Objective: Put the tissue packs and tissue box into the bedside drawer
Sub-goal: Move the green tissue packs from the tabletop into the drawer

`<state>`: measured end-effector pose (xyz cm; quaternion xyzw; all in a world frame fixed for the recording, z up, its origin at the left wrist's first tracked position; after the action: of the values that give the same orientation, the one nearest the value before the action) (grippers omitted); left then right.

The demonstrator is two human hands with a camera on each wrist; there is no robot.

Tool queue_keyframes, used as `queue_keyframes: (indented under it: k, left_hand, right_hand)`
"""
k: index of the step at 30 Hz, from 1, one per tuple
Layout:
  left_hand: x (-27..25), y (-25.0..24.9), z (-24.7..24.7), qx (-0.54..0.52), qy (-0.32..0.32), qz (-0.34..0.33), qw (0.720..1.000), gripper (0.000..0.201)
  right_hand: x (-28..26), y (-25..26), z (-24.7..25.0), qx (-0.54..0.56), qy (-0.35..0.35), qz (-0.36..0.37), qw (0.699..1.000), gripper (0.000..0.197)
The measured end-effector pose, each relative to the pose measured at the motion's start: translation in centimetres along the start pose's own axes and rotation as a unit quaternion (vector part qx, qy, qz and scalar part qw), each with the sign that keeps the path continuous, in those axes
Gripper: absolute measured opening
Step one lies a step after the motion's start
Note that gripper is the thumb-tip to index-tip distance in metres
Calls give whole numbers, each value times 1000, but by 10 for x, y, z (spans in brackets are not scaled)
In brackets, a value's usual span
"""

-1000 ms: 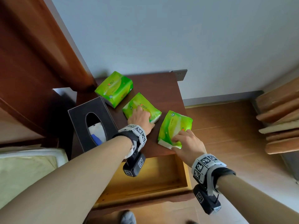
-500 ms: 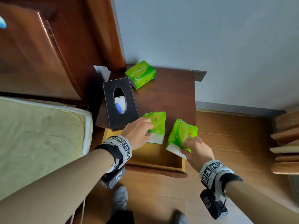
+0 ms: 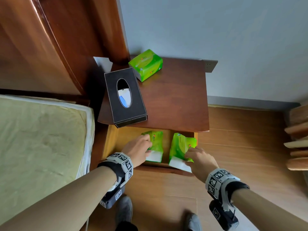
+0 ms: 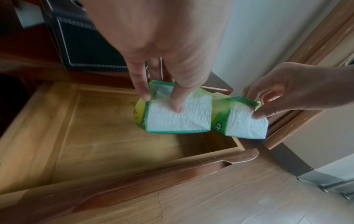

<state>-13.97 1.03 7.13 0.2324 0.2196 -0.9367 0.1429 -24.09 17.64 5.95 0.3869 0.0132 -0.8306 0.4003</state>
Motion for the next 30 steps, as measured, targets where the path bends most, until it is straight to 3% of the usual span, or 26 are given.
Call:
queue_keyframes:
  k: [5,12,15,18,22,26,30]
  left_hand:
    - [31,24,-30,-8,-2,23,1000,17]
    - [56,53,-67,-10,17,55,998,20]
    - [61,67,-81,-4,37,71,997,16]
    - [64,78,-101,-23,102,98,990,5]
    - [69,87,-127,-94,214,152,960,32]
    - [84,94,-126,-178,213,193,941,42]
    - [99,97,-121,-169,197,208,943,35]
  right_hand:
    - [40,-9,-22,-21,11,-11,1000,21]
    - [88,-10,-54,-94,68,-6,993,46]
    - [97,-15,-59,-107,85,-40,990,42]
    - [99,-28,-65,-47,103,-100,989,37]
    - [108,-35,-73,26,113,-127,985,36]
    - [128,-37,-76,146,93,-139,975,46]
    - [140,-35,-75,185,70,-135,971,32]
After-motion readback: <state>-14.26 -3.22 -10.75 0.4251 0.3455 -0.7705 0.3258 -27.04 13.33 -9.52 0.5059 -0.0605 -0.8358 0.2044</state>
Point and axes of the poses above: each hand's wrist, its own x-axis towards the middle knuckle, its own z-axis out of the back of the hand, y = z × x, the point moved 10 cm from there along x, towards the middle knuckle, and after that the axes turned 9 degrees about y, right-handed, at the moved point
